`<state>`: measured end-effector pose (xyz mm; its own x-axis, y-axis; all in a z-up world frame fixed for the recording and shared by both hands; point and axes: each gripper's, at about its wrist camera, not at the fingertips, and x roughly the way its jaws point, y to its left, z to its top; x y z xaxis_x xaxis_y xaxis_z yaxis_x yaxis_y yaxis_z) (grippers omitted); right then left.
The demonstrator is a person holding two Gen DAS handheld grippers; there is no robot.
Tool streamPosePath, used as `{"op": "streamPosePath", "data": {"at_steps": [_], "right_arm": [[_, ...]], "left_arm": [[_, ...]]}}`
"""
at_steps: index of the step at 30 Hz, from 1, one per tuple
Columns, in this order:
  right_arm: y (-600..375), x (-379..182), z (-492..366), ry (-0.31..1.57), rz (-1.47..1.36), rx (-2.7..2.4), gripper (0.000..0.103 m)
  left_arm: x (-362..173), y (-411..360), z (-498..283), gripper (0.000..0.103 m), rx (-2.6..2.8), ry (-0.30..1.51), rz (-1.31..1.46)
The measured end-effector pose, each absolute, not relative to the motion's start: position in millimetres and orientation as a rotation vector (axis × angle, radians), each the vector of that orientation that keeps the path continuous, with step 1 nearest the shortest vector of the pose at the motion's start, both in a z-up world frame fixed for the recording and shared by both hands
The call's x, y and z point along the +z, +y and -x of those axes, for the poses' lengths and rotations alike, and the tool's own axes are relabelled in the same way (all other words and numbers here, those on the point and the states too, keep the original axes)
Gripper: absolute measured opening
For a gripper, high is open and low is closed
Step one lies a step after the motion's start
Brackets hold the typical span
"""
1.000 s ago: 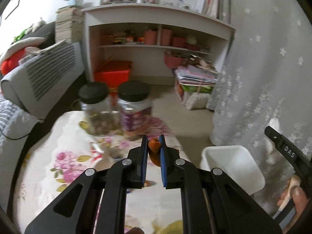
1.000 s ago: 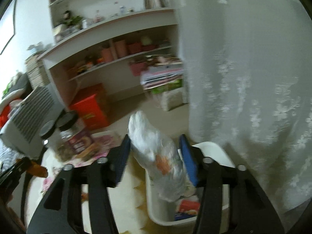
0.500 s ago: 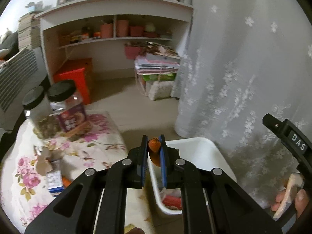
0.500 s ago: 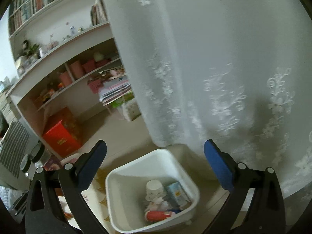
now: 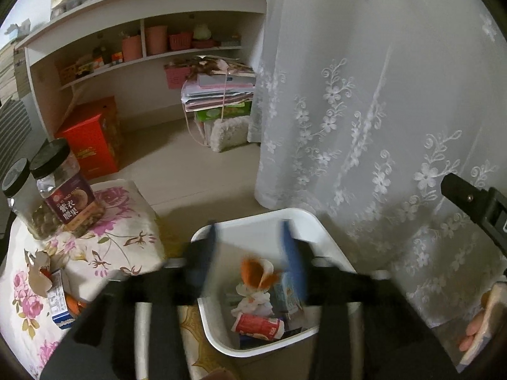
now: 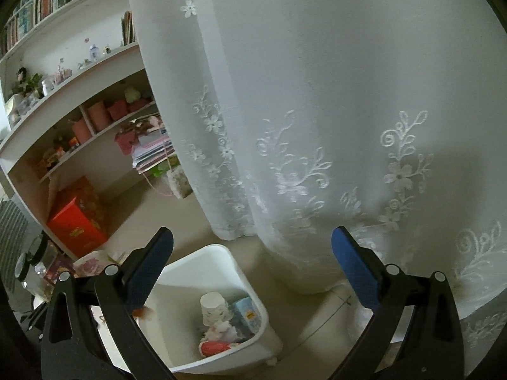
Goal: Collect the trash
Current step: 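Carry peel and tissue over the white bin and release both, then move both tools back over the table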
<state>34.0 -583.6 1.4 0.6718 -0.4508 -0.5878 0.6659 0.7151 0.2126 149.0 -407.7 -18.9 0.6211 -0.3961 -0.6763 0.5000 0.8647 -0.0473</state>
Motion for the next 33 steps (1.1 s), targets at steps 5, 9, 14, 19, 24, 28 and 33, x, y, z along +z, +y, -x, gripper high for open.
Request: {"op": "streamPosePath", "data": {"at_steps": [5, 9, 14, 19, 24, 28, 33], "right_arm": [[-580, -2, -36, 0.561, -0.418, -0.668, 0.096], [-567, -3, -46, 0.594, -0.363, -0.656, 0.096], [-534, -4, -62, 0.638, -0.231, -0.636, 0.096], [-502, -6, -78, 0.670, -0.148, -0.587, 0.096], [-469, -9, -100, 0.700, -0.108, -0.517, 0.096], [-443, -11, -116, 0.715, -0.097, -0.462, 0.096], [-407, -16, -137, 0.737, -0.077, -0.391, 0.096]], "left_arm": [[-26, -399, -146, 0.059, -0.487, 0.748, -0.159], [-26, -387, -147, 0.066, -0.445, 0.743, -0.152], [-23, -367, -152, 0.077, -0.380, 0.729, -0.149], [-30, -336, -161, 0.083, -0.293, 0.741, -0.152], [-42, -295, -177, 0.083, -0.193, 0.787, -0.136], [-48, -258, -192, 0.083, -0.116, 0.810, -0.117], [-54, -216, -212, 0.083, -0.020, 0.836, -0.105]]}}
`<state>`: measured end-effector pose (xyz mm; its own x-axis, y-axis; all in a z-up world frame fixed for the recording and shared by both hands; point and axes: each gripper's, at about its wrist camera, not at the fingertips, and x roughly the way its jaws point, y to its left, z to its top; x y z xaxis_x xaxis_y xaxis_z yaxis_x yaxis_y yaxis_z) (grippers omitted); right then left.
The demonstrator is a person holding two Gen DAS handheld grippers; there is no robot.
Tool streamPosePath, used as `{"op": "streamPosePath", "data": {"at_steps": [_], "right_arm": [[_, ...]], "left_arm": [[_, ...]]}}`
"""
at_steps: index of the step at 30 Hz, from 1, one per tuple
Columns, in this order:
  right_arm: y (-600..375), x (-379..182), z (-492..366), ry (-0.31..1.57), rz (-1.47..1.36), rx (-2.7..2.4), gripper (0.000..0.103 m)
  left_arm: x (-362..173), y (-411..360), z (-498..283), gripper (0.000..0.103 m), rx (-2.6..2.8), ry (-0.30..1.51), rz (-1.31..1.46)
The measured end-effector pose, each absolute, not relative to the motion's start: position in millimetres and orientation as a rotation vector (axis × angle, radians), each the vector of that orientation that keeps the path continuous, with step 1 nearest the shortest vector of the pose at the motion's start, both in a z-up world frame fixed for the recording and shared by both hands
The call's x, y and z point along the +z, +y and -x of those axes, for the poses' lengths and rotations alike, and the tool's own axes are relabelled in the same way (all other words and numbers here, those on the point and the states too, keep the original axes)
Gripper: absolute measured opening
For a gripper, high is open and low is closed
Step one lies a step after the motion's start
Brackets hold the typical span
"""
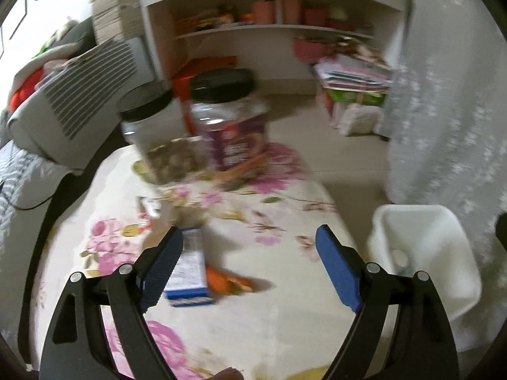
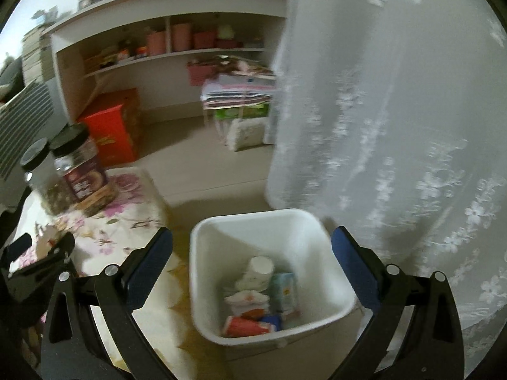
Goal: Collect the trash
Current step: 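Move both tools back over the table, then grasp red snack bag with left tool while right tool grasps blue box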
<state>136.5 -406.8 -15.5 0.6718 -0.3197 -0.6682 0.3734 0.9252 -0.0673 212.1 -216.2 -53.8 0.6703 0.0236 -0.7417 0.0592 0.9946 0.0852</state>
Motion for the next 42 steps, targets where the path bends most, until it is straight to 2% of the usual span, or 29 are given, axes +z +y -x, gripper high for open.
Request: {"op": "streamPosePath", "data": {"at_steps": [6, 14, 15, 16, 17, 18, 21, 33, 38, 42], "right_arm": [[-365, -27, -161, 0.788, -0.037, -0.308, 0.096], [-317, -57, -193, 0.898, -0.015, -0.174, 0.096], [-312, -63, -197, 0.916, -0.013, -0.147, 0.096], [-305, -67, -200, 0.931, -0.012, -0.122, 0.096], [-299, -71, -202, 0.943, -0.010, -0.099, 0.096], [-288, -77, -206, 0.964, -0.007, -0.060, 0.096], [-257, -93, -215, 1.022, 0.003, 0.056, 0.096], [-160, -133, -233, 1.105, 0.078, 0.276, 0.096], [-147, -143, -249, 1.099, 0.011, 0.268, 0.096], [-137, -155, -257, 1.094, 0.060, 0.252, 0.096]], "left_arm": [[-71, -168, -252, 0.085, 0.110, 0.908, -0.107], [-119, -119, -300, 0.086, 0.181, 1.100, -0.049], [-123, -112, -301, 0.083, 0.173, 1.115, -0.028], [-125, -105, -301, 0.068, 0.163, 1.123, -0.003], [-128, -96, -300, 0.058, 0.146, 1.134, 0.018], [-129, -89, -300, 0.041, 0.136, 1.148, 0.026], [-125, -65, -293, 0.034, 0.096, 1.141, 0.065], [-69, 35, -231, 0.033, 0.134, 1.025, 0.125], [-69, 76, -195, 0.033, 0.136, 1.041, 0.226], [-76, 86, -180, 0.033, 0.163, 1.046, 0.217]]}}
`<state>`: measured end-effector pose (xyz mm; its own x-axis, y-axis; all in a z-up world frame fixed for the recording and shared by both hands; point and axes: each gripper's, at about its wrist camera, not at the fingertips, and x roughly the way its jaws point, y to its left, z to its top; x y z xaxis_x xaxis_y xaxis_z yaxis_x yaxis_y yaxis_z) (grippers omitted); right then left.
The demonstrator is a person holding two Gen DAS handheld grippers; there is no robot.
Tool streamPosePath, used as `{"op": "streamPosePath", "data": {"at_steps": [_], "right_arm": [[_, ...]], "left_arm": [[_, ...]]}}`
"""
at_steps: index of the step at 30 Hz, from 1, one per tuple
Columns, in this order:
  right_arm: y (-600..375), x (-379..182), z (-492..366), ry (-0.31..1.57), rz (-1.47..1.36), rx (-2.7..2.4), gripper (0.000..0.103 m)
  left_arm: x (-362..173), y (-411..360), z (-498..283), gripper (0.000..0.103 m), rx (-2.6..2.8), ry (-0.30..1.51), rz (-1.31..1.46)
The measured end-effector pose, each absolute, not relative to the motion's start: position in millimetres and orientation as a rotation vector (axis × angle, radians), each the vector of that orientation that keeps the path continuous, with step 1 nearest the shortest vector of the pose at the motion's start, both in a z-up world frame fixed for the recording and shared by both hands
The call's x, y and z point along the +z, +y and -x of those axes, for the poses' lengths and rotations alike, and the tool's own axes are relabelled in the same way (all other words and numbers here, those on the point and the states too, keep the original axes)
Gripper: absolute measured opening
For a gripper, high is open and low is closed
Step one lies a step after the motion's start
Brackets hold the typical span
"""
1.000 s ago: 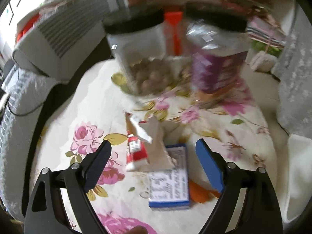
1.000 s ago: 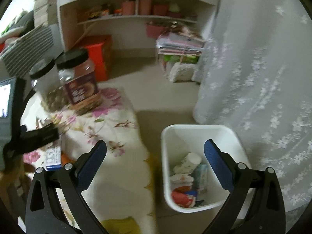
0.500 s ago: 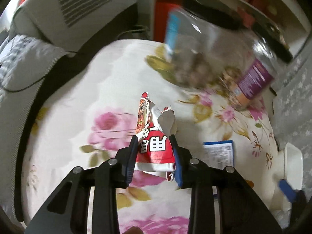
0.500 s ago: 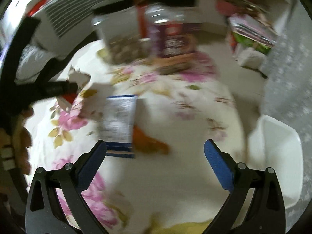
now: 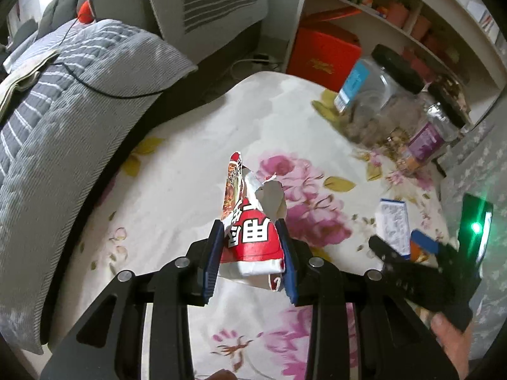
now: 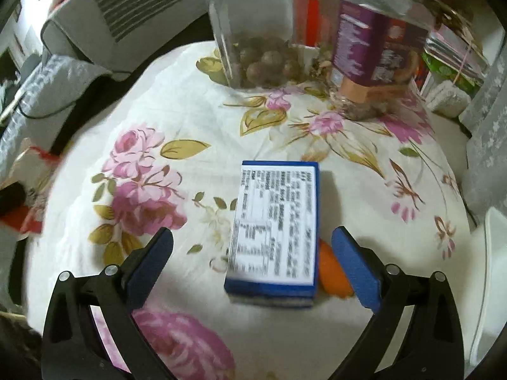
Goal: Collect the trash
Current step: 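Grasp red snack bag with left tool while right tool grasps blue box, then carry snack bag and blue box over the white bin and release both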
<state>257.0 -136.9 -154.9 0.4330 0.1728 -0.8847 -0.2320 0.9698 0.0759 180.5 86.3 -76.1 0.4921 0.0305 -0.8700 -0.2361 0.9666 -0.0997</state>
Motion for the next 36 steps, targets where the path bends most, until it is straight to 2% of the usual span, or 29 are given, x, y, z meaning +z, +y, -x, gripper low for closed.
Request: {"op": "streamPosePath", "data": {"at_steps": [2, 3, 5, 6, 20, 36], "right_arm": [[-137, -163, -261, 1.094, 0.061, 0.241, 0.094], [-139, -164, -261, 1.091, 0.051, 0.240, 0.089], [-140, -163, -260, 1.084, 0.054, 0.237, 0.058], [-142, -160, -259, 1.079, 0.047, 0.244, 0.055], [-149, -66, -213, 0.843, -0.057, 0.274, 0.053], [-169, -11, -152, 0.713, -0.062, 0.292, 0.053]], "left_arm": [[-75, 88, -180, 0.033, 0.161, 1.039, 0.213], [-74, 89, -181, 0.033, 0.165, 1.031, 0.213], [-68, 92, -182, 0.033, 0.168, 1.008, 0.220], [-64, 93, -182, 0.033, 0.165, 0.997, 0.225], [-22, 90, -168, 0.033, 0.186, 0.845, 0.214], [4, 49, -142, 0.033, 0.143, 0.753, 0.158]]}}
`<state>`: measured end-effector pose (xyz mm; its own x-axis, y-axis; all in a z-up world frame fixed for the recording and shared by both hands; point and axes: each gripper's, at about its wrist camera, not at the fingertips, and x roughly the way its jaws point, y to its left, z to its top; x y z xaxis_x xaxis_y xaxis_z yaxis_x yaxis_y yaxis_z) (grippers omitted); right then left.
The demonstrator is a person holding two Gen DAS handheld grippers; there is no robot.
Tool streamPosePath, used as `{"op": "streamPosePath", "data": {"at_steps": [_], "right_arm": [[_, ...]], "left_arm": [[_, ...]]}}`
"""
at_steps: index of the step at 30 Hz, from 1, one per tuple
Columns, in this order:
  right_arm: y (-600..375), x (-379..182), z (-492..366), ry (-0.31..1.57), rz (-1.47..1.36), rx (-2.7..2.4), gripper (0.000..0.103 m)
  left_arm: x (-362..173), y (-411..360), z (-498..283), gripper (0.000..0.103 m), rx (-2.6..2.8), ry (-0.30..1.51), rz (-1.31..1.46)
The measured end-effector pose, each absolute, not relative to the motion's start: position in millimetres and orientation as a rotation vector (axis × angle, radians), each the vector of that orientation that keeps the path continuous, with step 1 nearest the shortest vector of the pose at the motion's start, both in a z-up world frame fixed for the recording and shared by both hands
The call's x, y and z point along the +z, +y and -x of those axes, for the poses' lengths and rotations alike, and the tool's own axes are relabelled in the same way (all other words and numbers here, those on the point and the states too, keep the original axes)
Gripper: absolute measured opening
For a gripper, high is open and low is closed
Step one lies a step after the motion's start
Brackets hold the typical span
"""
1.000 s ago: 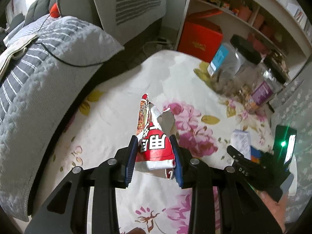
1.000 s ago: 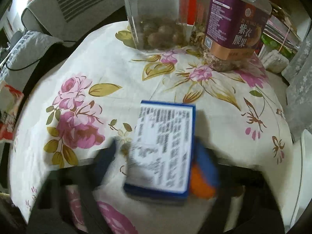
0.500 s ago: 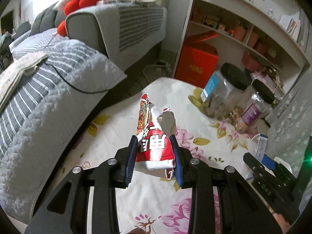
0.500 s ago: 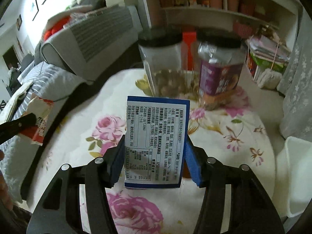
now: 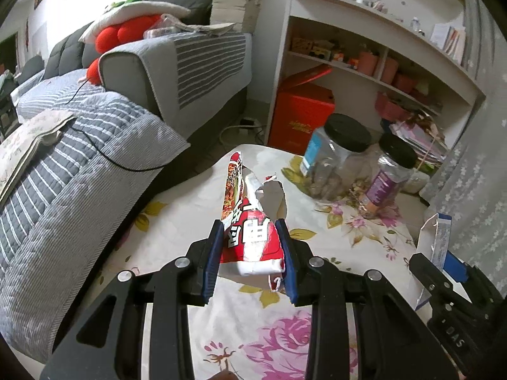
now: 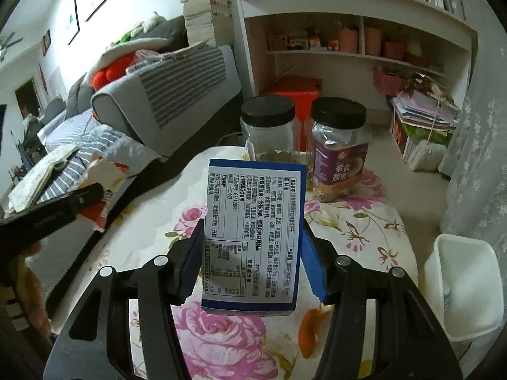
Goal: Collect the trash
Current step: 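Carry snack bag and blue box over the white bin and release both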
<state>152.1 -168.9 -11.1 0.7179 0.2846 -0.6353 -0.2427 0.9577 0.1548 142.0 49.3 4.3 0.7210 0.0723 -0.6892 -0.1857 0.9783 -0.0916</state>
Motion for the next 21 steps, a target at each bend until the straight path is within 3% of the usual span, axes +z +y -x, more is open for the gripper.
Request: {"op": "streamPosePath", "data": {"at_steps": [21], "right_arm": [[-252, 10, -117, 0.645, -0.113, 0.157, 0.053]], "left_arm": [[9, -42, -131, 0.033, 0.027, 0.734, 0.067]]}}
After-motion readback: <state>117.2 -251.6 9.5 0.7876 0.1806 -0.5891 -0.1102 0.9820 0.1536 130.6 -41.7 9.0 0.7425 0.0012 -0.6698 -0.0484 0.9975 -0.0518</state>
